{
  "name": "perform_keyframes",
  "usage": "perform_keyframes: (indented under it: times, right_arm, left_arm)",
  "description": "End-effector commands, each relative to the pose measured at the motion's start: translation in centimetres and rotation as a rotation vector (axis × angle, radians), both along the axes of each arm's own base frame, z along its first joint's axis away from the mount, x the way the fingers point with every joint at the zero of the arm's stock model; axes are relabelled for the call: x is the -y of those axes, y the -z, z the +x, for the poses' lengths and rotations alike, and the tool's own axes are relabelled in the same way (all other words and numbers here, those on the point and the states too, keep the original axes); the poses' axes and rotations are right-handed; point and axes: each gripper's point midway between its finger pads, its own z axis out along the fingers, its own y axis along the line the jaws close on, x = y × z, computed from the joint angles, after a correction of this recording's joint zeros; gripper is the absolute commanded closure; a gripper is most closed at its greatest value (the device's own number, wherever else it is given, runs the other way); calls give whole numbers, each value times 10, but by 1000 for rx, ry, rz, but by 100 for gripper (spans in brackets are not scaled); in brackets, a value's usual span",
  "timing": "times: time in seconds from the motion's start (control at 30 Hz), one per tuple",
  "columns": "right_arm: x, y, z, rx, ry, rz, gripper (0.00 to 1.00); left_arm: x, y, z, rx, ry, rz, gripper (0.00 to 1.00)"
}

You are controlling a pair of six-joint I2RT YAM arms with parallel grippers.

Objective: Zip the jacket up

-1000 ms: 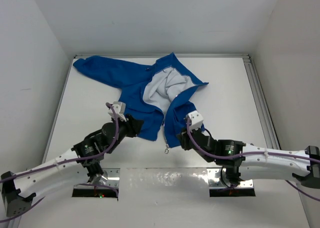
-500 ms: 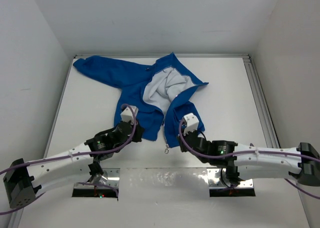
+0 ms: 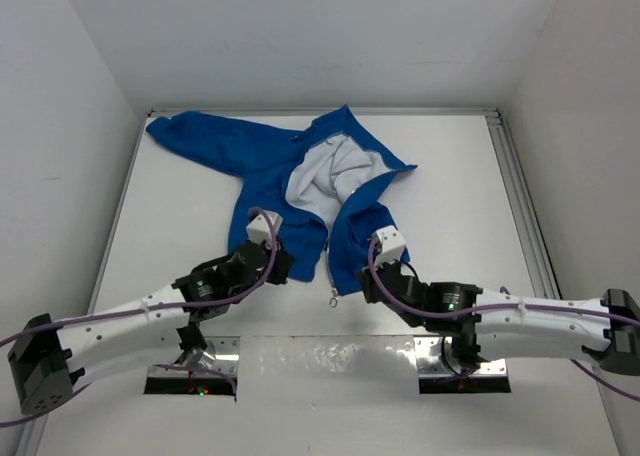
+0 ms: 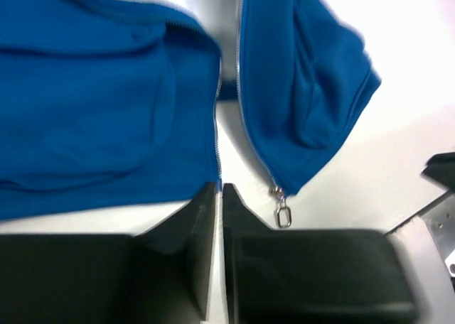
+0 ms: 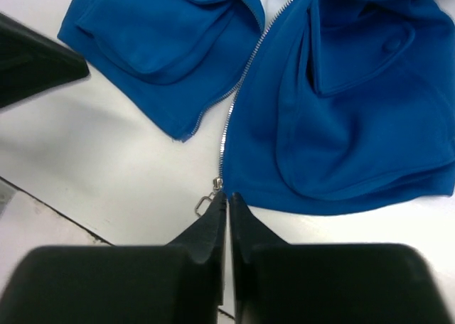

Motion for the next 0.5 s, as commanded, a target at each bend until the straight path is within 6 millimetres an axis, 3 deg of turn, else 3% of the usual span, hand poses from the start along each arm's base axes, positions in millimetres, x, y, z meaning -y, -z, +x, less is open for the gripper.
perform_keyframes:
  times: [0.0,0.13,0.2,0.23,0.3,0.43,0.47]
  right_arm:
    - [-3,2,2,-2,20,7,100]
    - [-7,5,4,0,19,-3,100]
    - [-7,7,3,-8,18,-9,100]
    - [-8,11,2,-14,11,-9,100]
    - [-11,11,1,-13,2,7,100]
    - [-11,25,-4,-46,-10,1,100]
    - [-15,25,-4,-46,-16,18,100]
  left_arm:
    - [16,12,-5,-28,77,10,99]
    - [17,28,-5,-53,87,78,100]
    - [18,39,-2,-71,81,117,92]
    - [18,48,-1,-90,75,151,83]
    - [19,49,6,-85,59,182,76]
    - [16,68,17,-100,15,283,71]
    - [19,64,22,-90,7,295,71]
